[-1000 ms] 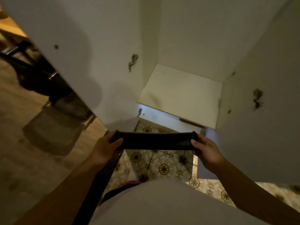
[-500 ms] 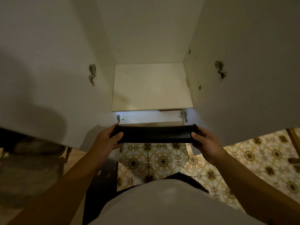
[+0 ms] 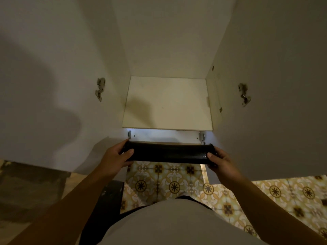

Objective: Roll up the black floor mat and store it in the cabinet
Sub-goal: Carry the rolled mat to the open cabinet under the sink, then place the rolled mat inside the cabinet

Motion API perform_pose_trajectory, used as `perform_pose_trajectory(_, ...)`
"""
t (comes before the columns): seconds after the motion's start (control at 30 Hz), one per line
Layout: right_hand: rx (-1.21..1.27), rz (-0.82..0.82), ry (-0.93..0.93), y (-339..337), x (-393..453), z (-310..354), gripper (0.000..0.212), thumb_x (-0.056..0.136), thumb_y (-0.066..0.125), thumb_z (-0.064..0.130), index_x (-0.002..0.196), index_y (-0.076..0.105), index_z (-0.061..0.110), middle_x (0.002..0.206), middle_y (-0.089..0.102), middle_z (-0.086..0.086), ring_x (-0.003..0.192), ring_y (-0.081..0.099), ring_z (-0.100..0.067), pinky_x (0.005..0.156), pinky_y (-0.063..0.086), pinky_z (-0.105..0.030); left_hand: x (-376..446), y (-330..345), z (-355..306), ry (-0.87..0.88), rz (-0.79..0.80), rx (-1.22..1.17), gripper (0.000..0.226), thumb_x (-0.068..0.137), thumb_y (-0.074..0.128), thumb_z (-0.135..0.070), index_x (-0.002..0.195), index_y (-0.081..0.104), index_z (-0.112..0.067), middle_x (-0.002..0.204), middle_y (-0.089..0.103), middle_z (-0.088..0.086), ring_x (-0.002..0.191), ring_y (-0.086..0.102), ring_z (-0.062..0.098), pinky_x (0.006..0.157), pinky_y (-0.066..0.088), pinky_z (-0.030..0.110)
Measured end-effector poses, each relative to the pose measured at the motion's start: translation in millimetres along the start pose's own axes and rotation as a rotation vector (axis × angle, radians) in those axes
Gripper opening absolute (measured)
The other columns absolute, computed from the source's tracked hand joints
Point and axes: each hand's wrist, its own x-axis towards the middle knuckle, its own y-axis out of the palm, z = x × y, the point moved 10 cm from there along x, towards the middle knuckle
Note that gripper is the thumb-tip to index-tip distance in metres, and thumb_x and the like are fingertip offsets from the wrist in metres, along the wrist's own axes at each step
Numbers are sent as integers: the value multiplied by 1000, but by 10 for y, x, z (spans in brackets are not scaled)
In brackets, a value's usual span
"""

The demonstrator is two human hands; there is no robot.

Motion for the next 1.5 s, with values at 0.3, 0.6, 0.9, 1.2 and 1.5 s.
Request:
perform_pose_trajectory(0.3, -56, 45, 75, -165, 507, 90, 32, 87, 62, 12, 118, 68, 17, 113, 69, -9, 107, 63, -26, 83, 49, -35, 269, 164, 88, -34, -67, 13, 35, 84, 71, -22, 101, 69, -53, 105, 71, -18, 99, 68, 9, 74, 57, 29)
perform_pose_trajectory(0.6, -99, -41, 194, -393, 1083, -135, 30, 92, 59, 7, 114, 67, 26, 102, 74, 7, 100, 66, -15, 81, 50, -32, 863, 213, 523, -142, -128, 15, 43, 89, 65, -11, 107, 68, -50, 95, 72, -20, 90, 70, 12, 71, 59, 29)
perform_pose_trajectory(0.9, -191, -158, 328, -487, 1908, -1035, 48, 93, 58, 10, 140, 49, 14, 131, 59, -10, 119, 55, -28, 98, 46, -39, 1859, 48, 1490, -312, -101, 64, 57, 93, 57, -11, 147, 36, -12, 135, 51, 9, 115, 57, 28, 88, 52, 36)
perform_pose_trajectory(1.2, -246, -221, 365, -585, 3460, -2562, 45, 99, 50, 14, 144, 42, 18, 119, 60, 3, 94, 64, -4, 64, 53, -16, 3373, -163, 2930, -363, -96, 153, 52, 98, 50, -15, 148, 33, -19, 128, 52, 7, 112, 56, 22, 87, 50, 30)
perform_pose_trajectory(1.5, -495, -151, 104, -489, 5119, -3744, 46, 82, 60, 51, 124, 53, 35, 124, 61, 3, 116, 58, -17, 102, 46, -46, 4785, -629, 4318, -273, -28, 71, 69, 84, 58, -29, 148, 34, -15, 144, 44, 16, 126, 51, 29, 106, 42, 52)
